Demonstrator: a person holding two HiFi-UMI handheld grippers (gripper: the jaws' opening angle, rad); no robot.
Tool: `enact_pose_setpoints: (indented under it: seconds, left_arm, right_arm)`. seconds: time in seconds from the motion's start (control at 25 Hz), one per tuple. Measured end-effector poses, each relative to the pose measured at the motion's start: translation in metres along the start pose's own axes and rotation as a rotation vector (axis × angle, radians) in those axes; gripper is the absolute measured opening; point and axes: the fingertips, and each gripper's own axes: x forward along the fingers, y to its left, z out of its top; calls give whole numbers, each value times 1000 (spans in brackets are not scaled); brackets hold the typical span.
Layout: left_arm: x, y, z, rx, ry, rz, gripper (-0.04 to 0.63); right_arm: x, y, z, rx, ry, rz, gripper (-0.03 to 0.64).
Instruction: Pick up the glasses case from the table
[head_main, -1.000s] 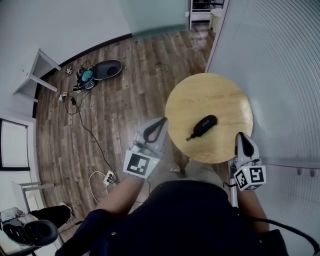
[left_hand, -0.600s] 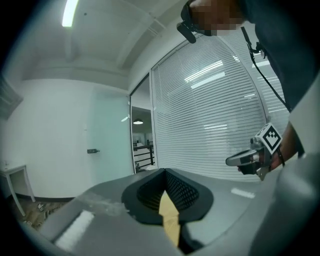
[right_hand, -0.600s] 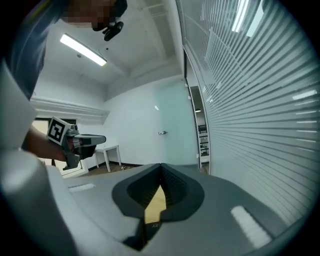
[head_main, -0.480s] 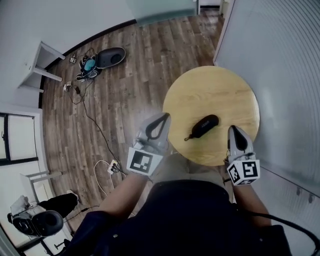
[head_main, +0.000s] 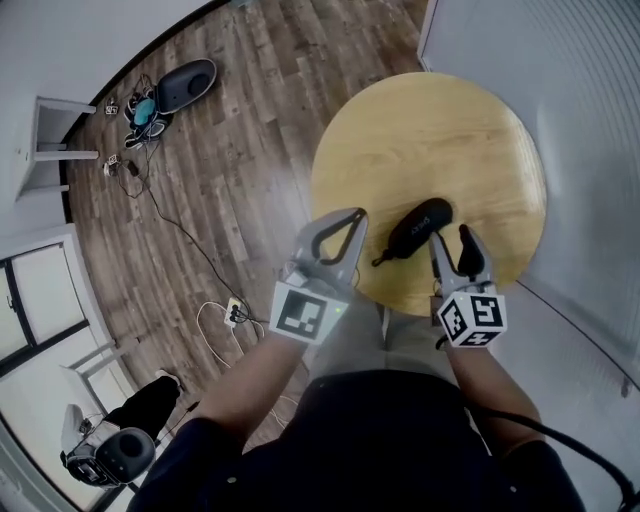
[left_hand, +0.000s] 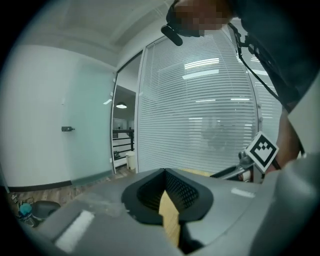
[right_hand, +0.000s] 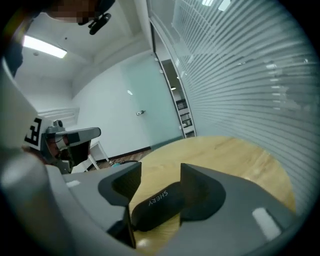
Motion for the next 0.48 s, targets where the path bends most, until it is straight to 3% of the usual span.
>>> enact_pose_setpoints:
  seconds: [0.16,0.24,0.32,0.48]
  left_arm:
    - [14,-4,-20,33,49,-56,3]
    - [18,-3,-29,-12,42,-45,3]
    - [20,-1,-39,-34,55,-37,3]
    - [19,8,-61,-30,99,-36,3]
  right_arm:
    - [22,-26,-47,165,94,-102,300]
    - [34,-35,-73,235,156,-126,314]
    - [45,-38,-88,294,180,-117,336]
    - [68,-30,-89,299,172,-68,342]
